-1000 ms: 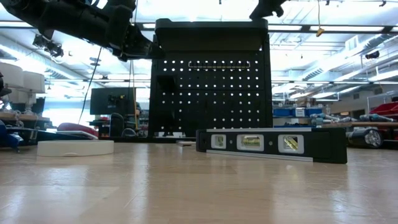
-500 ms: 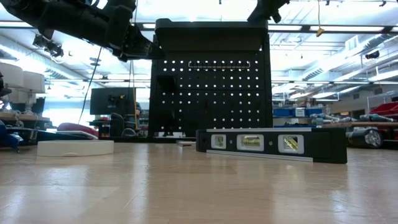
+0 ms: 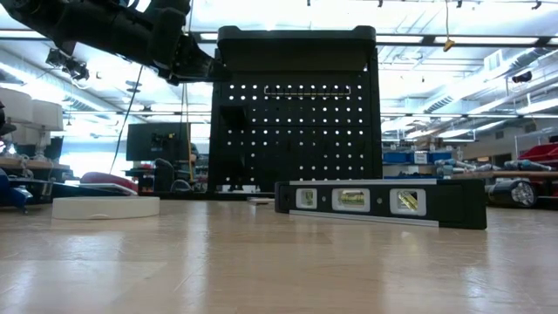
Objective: Hang tools onto peg board
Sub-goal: Hang the bottom wrench onto the black pegboard
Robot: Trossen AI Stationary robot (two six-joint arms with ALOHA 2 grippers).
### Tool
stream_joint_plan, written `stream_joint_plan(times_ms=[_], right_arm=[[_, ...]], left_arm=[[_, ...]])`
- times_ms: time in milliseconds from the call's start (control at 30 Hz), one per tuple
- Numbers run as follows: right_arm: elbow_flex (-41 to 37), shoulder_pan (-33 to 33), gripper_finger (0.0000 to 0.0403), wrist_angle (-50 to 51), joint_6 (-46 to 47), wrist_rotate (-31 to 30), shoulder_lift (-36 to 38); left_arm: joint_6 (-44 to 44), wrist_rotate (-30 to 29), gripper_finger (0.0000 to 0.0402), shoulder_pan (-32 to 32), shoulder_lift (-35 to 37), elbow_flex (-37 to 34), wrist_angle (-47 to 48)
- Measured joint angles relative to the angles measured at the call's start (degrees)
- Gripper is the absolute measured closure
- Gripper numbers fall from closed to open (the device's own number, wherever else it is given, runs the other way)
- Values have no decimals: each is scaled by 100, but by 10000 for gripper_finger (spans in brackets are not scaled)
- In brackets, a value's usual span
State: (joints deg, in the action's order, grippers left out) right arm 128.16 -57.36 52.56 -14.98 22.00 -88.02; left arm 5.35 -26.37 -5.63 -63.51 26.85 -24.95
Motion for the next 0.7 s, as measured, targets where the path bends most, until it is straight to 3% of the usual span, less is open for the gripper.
stream_joint_plan(times_ms=[267, 500, 700], right_arm=[[0, 1044, 319, 1029, -192, -144, 638], [-73, 2739, 319, 2184, 28, -1390, 971], [-1217, 4015, 319, 2031, 717, -2393, 1432]], left_arm=[[1, -361, 310, -11, 0, 0, -118], [-196, -924, 310, -135, 0, 0, -217], [-318, -989, 310, -199, 0, 0, 36]])
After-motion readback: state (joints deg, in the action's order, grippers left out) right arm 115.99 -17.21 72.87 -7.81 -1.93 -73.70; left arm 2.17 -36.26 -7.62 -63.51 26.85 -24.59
